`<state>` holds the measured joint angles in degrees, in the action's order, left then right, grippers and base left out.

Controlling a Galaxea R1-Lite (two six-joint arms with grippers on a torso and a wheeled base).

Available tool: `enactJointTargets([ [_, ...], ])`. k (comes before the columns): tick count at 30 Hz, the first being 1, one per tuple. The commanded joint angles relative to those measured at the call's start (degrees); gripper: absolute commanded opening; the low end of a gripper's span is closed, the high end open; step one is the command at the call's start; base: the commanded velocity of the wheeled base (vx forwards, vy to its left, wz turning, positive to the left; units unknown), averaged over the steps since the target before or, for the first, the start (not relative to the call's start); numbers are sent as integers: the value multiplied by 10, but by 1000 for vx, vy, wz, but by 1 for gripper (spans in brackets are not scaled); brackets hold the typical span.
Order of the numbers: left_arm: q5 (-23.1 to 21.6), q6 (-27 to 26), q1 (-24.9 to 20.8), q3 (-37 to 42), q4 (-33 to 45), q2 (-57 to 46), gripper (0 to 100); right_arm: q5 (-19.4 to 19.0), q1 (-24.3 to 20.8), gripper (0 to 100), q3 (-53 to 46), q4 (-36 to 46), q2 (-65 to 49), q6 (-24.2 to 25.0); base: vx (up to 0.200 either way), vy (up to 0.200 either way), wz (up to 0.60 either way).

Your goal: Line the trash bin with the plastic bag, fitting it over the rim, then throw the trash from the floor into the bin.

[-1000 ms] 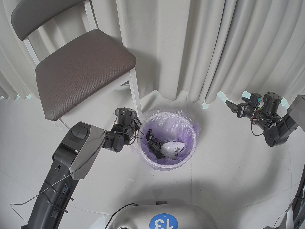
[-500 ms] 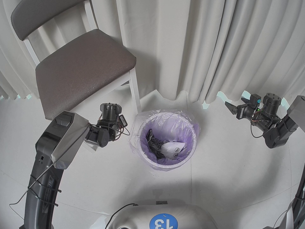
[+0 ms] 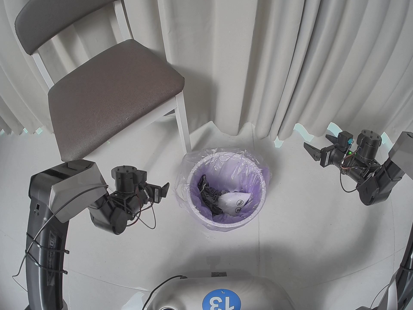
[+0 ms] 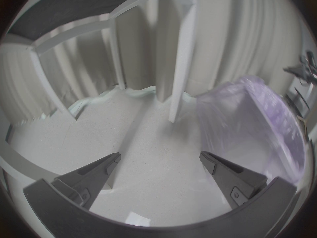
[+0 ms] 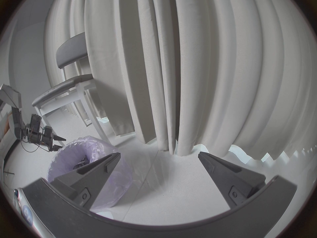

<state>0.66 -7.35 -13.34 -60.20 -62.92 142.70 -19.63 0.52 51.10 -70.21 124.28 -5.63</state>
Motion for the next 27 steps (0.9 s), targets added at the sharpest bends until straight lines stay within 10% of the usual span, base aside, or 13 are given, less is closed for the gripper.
enactJointTargets([
  [1, -25, -35, 7, 68, -36, -22, 100, -9, 0, 100, -21, -8, -7, -13, 0, 0, 0],
  [10, -116, -87, -2, 157, -196, -19, 100, -9, 0, 100, -22, -11, -12, -15, 0, 0, 0],
  [27, -87, -93, -34, -25, -98, 57, 100, -10, 4, 100, -21, -23, -13, -14, 0, 0, 0],
])
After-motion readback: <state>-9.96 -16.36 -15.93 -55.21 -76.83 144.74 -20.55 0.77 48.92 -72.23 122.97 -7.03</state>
